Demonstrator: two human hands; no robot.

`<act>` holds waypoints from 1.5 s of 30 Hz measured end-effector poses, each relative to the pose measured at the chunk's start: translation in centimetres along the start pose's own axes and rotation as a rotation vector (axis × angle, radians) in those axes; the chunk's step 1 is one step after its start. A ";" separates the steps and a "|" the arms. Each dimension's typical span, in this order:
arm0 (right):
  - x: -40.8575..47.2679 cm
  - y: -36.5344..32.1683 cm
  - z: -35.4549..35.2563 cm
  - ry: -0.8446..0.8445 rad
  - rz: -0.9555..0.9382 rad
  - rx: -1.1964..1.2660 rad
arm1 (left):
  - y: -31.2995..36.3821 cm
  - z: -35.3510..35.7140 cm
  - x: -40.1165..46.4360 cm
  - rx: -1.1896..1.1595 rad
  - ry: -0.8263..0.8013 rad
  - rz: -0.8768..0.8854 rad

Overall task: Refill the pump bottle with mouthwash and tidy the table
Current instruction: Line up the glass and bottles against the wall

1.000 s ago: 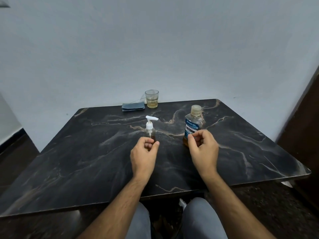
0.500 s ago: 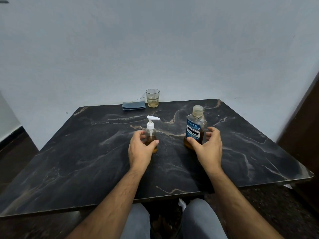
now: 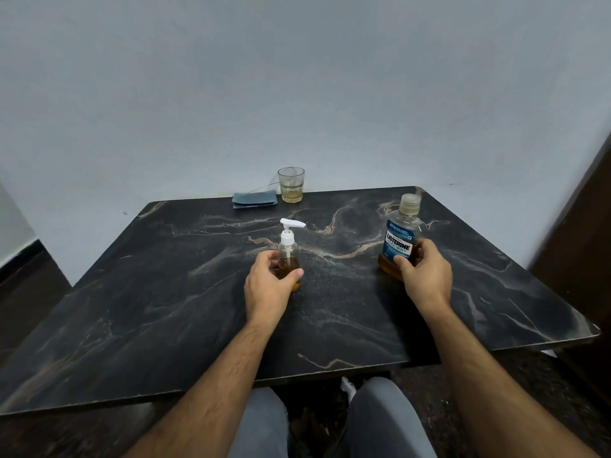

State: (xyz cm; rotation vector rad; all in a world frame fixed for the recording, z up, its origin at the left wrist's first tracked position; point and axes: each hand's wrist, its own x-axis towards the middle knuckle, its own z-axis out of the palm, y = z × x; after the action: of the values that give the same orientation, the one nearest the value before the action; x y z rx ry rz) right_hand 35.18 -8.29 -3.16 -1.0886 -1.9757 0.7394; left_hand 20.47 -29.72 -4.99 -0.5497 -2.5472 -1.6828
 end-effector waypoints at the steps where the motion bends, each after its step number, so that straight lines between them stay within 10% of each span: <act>1: 0.3 0.1 -0.2 0.015 0.010 -0.006 | 0.0 0.0 0.0 0.001 0.001 -0.003; 14: 0.8 1.3 -1.0 0.104 0.033 -0.044 | 0.2 0.3 0.0 -0.021 0.003 -0.007; 20: -3.3 -1.1 -0.4 0.434 -0.236 0.019 | -0.2 -0.1 -0.2 -0.050 -0.027 0.022; 24: -5.7 -4.7 2.5 -0.009 -0.455 0.129 | -0.3 -0.5 -0.5 -0.086 -0.027 0.038; 30: -6.8 -9.4 7.7 -0.554 -0.247 0.259 | -1.3 -2.0 -0.1 -0.098 0.037 0.047; 45: -0.5 -9.0 9.0 -0.386 -0.036 0.534 | -1.7 0.0 7.7 -0.098 0.019 -0.004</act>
State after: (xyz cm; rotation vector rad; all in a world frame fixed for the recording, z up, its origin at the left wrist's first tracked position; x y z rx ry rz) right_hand 23.97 -14.09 -1.47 -0.6178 -1.9220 1.4413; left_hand 12.77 -28.28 -4.74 -0.5322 -2.4650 -1.8137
